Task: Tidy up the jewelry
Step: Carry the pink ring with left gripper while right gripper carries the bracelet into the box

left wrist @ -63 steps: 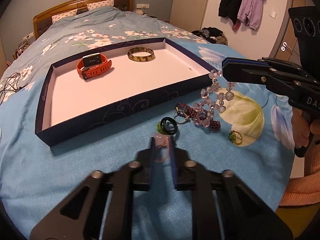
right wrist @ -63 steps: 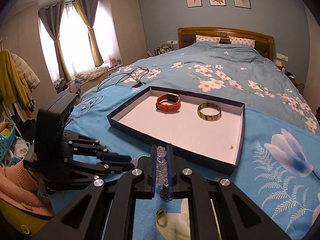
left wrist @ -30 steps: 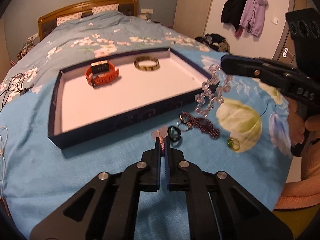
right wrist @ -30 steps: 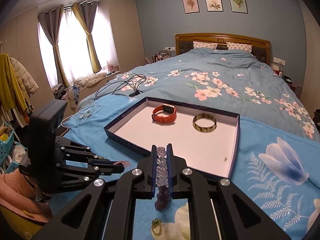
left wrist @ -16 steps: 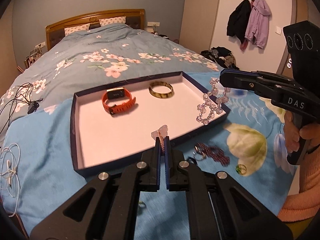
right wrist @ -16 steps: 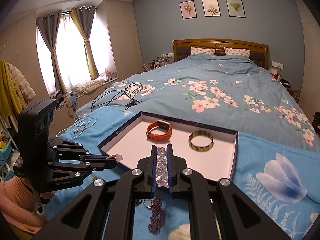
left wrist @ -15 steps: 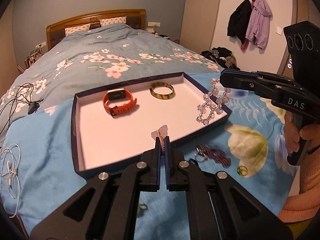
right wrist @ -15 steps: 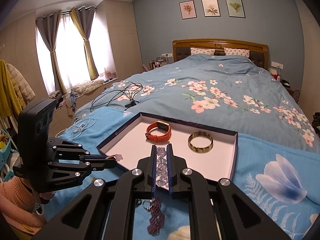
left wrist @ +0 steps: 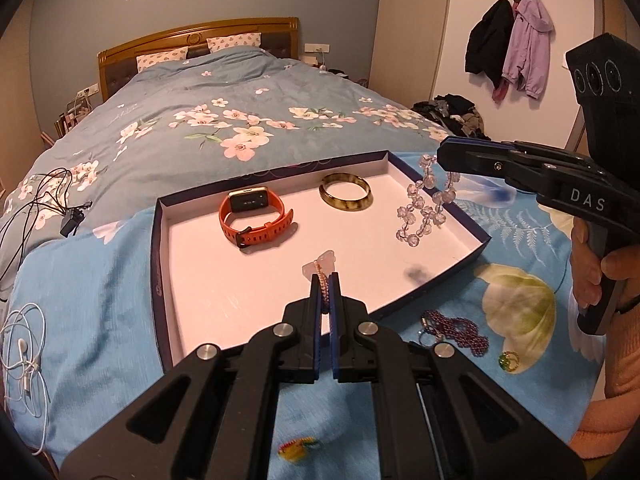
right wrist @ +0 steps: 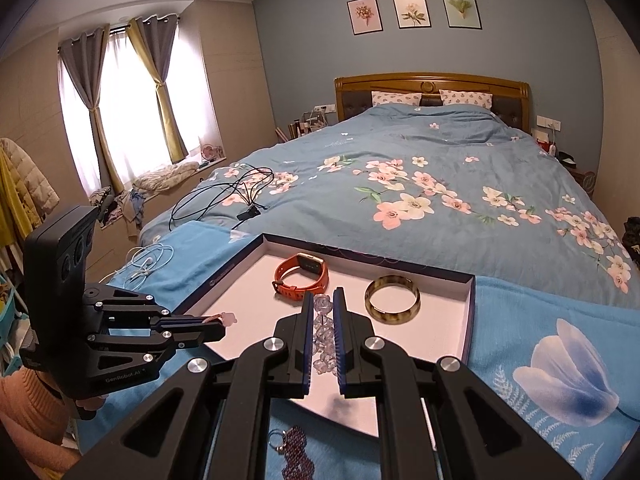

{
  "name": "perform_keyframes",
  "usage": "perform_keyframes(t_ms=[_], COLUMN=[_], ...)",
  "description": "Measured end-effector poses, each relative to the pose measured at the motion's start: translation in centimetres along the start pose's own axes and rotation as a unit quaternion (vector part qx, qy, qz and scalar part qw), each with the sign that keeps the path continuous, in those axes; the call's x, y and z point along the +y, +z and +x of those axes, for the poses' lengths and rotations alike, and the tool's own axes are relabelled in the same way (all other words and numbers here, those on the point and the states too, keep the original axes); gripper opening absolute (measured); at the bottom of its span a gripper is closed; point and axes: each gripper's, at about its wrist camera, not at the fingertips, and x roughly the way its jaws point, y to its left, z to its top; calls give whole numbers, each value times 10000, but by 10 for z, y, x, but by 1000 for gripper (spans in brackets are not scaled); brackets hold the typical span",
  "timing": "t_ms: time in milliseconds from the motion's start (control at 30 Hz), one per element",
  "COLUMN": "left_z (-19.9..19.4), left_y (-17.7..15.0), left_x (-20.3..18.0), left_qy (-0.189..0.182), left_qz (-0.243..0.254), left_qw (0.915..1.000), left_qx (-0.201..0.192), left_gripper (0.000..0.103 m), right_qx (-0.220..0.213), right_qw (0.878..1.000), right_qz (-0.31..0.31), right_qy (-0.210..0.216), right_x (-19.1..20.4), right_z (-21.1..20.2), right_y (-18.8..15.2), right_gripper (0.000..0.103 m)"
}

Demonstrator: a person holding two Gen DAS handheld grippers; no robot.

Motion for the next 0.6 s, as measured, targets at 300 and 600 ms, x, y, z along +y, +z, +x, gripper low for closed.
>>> perform_keyframes(t_ms=[300,600], left_z=[18,39], left_y=[11,21], left_x=[9,20], left_qy=[139,289], left_qz=[26,41], left_qw=[9998,9991], left_qx=[135,311], left_gripper=[4,4], right_qx=[104,250], right_qw=[9999,9994], right_qz=[56,244], right_qy=[-39,-41], right_x=[-2,-10], right_z=[26,52], right_y=[7,10], right_gripper=[8,8])
